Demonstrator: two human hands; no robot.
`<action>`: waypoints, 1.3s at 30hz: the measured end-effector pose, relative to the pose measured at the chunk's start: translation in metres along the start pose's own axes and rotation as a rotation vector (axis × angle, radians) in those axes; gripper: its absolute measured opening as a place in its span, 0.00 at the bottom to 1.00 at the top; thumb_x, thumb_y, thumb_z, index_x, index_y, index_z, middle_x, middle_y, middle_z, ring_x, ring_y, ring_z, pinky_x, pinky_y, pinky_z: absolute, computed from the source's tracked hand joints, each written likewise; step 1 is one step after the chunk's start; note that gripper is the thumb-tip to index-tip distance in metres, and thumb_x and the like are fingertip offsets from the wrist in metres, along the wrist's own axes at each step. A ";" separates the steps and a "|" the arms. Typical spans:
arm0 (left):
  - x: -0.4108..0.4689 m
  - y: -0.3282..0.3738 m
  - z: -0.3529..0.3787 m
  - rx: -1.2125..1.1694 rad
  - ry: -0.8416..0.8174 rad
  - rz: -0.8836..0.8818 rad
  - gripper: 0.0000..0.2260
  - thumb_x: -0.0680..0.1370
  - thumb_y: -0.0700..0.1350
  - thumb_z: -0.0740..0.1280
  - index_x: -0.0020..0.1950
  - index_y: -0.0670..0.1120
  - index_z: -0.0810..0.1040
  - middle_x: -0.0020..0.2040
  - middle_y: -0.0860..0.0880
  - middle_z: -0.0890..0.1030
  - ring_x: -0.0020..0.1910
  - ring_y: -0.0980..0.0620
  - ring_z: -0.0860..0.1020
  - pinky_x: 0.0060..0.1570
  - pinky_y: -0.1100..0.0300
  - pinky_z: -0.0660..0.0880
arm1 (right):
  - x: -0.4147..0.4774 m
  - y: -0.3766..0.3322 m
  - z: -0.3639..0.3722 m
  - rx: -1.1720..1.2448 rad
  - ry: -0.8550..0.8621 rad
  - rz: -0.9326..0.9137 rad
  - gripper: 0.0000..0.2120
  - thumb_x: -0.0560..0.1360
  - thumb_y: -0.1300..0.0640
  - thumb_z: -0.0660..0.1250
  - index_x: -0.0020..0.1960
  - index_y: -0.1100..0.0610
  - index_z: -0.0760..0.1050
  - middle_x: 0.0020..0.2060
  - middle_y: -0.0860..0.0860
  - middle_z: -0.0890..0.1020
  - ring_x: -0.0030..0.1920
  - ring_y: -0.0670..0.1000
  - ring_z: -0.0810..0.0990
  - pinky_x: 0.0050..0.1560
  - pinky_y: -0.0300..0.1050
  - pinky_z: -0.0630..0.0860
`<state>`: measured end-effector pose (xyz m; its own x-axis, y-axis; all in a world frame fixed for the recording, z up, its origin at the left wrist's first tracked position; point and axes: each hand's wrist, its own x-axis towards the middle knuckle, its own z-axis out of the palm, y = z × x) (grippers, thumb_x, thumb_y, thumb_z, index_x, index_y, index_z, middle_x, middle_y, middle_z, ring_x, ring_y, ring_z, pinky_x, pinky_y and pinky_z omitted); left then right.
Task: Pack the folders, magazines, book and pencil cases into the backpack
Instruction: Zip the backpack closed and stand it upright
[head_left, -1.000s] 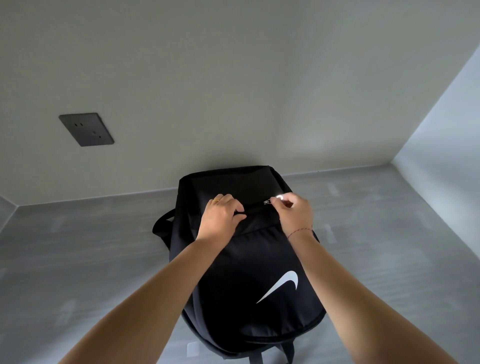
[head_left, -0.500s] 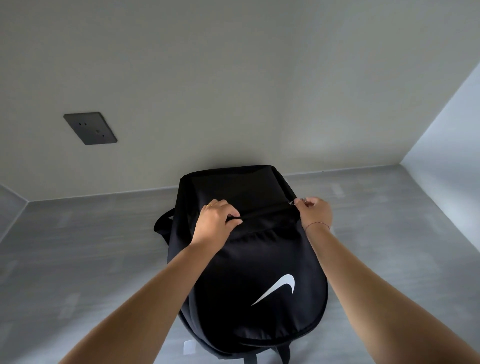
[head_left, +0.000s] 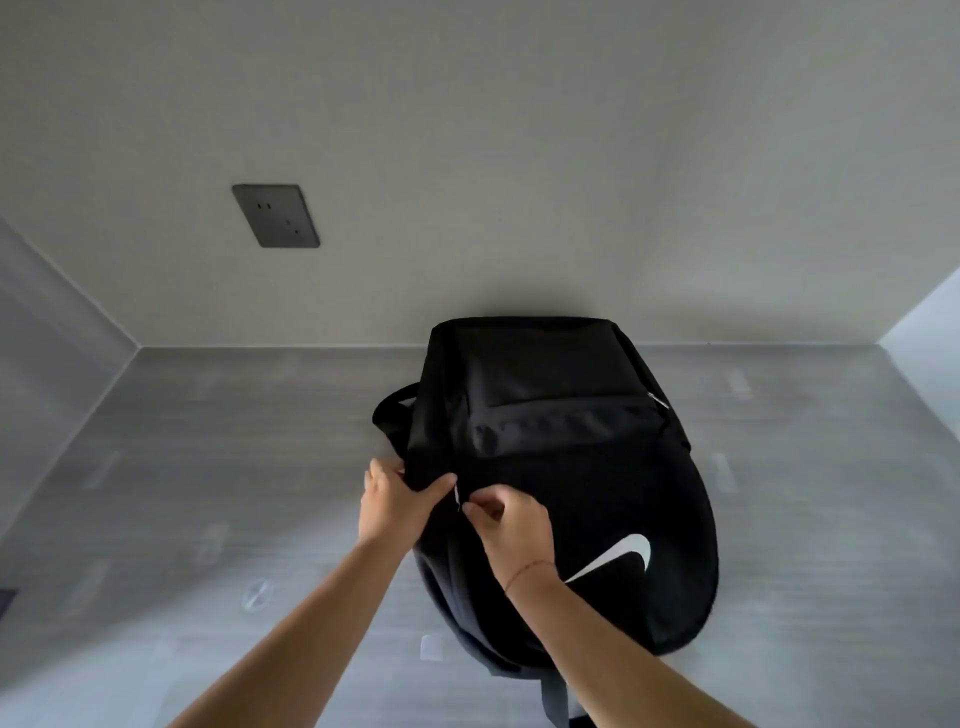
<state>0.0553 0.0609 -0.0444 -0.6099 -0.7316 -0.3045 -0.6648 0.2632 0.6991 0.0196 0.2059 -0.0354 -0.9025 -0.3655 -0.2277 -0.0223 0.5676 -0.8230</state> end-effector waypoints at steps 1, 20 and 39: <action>-0.002 -0.004 0.004 -0.057 -0.044 -0.053 0.32 0.57 0.63 0.75 0.49 0.41 0.74 0.47 0.45 0.79 0.44 0.48 0.79 0.37 0.57 0.73 | -0.001 -0.002 0.005 -0.012 0.020 0.014 0.06 0.72 0.52 0.68 0.48 0.51 0.81 0.42 0.46 0.85 0.45 0.45 0.82 0.52 0.42 0.78; -0.011 -0.018 0.005 -1.077 -0.609 -0.543 0.09 0.81 0.41 0.59 0.51 0.38 0.77 0.45 0.41 0.81 0.45 0.46 0.79 0.44 0.55 0.75 | 0.001 -0.024 0.032 -0.071 0.117 0.180 0.09 0.75 0.54 0.65 0.52 0.52 0.81 0.47 0.50 0.84 0.50 0.51 0.81 0.50 0.43 0.77; -0.001 -0.018 0.002 -0.764 -0.430 -0.351 0.14 0.77 0.46 0.68 0.57 0.39 0.78 0.53 0.39 0.82 0.51 0.43 0.80 0.55 0.50 0.77 | -0.001 -0.023 0.025 0.264 0.017 0.185 0.05 0.74 0.61 0.64 0.45 0.54 0.79 0.31 0.49 0.77 0.33 0.46 0.76 0.38 0.40 0.77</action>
<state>0.0670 0.0586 -0.0576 -0.6365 -0.3565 -0.6839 -0.4708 -0.5228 0.7107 0.0316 0.1746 -0.0293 -0.8880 -0.2603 -0.3790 0.2531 0.4116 -0.8755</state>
